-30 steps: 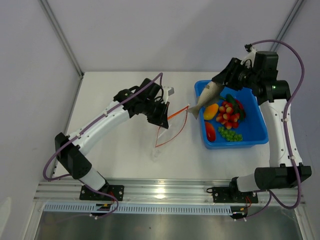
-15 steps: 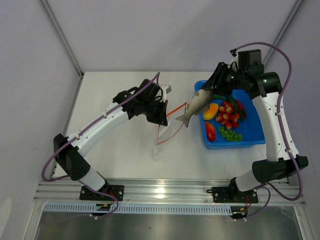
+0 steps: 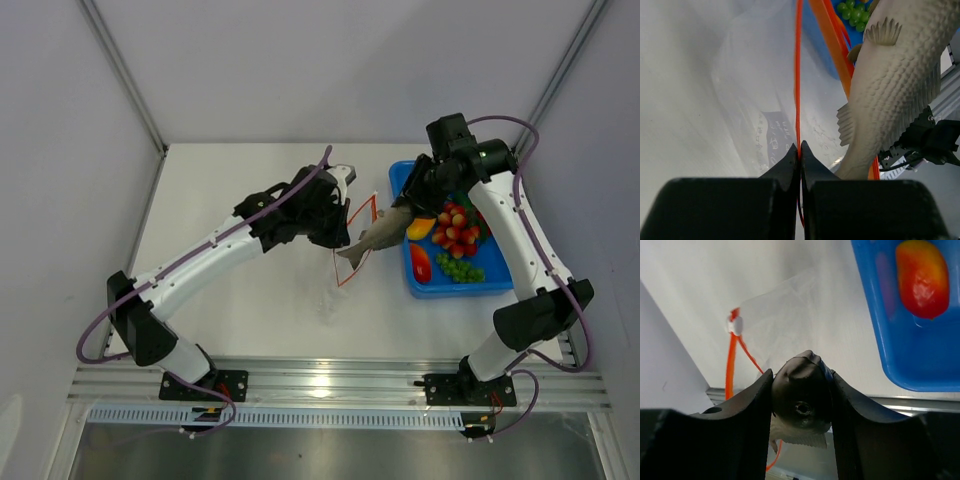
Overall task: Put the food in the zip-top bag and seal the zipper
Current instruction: Place the fake fish in the zipper food storage bag.
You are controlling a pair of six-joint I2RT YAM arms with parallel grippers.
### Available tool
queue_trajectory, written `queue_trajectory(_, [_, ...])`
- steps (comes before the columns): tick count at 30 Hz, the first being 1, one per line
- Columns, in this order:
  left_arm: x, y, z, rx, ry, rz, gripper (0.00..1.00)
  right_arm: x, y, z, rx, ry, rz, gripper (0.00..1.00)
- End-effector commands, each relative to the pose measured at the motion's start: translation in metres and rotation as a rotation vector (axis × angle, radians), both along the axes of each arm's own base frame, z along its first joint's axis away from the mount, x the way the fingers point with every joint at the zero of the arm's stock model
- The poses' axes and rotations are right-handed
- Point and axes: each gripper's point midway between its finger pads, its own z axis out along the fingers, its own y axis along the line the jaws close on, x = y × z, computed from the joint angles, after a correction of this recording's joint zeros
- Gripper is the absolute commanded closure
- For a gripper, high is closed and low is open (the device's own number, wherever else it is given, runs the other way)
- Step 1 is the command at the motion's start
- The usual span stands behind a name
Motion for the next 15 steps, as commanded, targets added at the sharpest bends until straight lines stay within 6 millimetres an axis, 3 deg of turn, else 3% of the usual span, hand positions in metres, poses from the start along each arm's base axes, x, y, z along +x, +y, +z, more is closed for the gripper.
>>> queue_trajectory(1, [0.008,-0.010,0.012,-0.035,-0.058,0.037,0.99,-0.004,-0.018,-0.009,-0.090,0.041,-0.116,1.00])
queue_trajectory(7, [0.009,-0.009,0.012,-0.017,-0.090,0.072,1.00,-0.006,-0.034,-0.015,-0.222,0.040,-0.144,1.00])
queue_trajectory(15, [0.016,-0.014,0.014,0.037,-0.111,0.100,1.00,-0.012,-0.016,-0.007,-0.271,0.013,-0.088,1.00])
